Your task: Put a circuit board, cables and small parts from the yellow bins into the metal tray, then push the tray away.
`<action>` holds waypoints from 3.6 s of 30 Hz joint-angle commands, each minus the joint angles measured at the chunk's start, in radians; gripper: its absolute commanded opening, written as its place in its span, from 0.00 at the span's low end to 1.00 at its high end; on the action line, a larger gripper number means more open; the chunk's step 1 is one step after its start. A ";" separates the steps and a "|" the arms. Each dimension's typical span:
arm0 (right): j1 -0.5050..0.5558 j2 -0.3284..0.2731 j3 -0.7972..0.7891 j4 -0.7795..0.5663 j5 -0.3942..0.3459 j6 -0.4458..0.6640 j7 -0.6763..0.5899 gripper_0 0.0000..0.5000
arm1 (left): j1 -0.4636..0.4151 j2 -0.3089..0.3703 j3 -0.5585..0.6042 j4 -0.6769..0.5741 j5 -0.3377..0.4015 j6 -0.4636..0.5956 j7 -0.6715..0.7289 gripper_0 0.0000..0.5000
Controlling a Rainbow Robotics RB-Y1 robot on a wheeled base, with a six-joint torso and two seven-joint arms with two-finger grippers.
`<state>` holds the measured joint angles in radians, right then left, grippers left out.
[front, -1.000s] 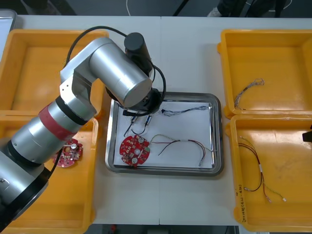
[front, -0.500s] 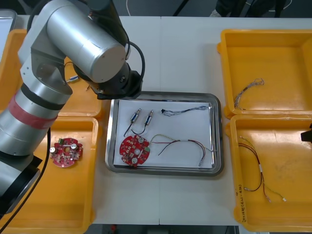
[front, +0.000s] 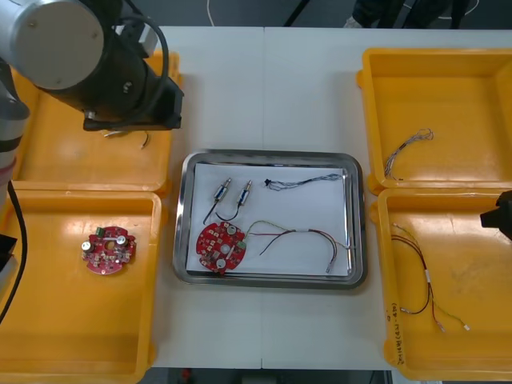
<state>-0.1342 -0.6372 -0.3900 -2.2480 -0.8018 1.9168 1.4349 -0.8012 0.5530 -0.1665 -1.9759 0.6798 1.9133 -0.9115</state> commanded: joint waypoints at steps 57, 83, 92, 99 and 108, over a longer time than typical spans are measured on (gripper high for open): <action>-0.665 0.037 0.985 0.045 -0.119 0.003 0.167 1.00 | 0.597 0.266 0.535 -0.216 0.193 0.007 -0.379 1.00; -0.737 0.110 1.378 0.143 0.018 -0.213 0.170 1.00 | 0.608 0.266 0.535 -0.218 0.195 0.007 -0.374 1.00; -0.763 0.151 1.465 0.192 0.061 -0.234 0.164 1.00 | 0.608 0.266 0.535 -0.218 0.195 0.007 -0.374 1.00; -0.766 0.166 1.527 0.215 0.110 -0.263 0.160 1.00 | 0.608 0.266 0.535 -0.218 0.195 0.007 -0.374 1.00; -0.765 0.188 1.551 0.269 0.124 -0.288 0.164 1.00 | 0.608 0.266 0.535 -0.218 0.195 0.007 -0.374 1.00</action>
<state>-0.8682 -0.4786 1.1395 -1.9810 -0.6881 1.6434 1.5859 -0.2092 0.7745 0.3342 -2.1620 0.8663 1.9137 -1.2169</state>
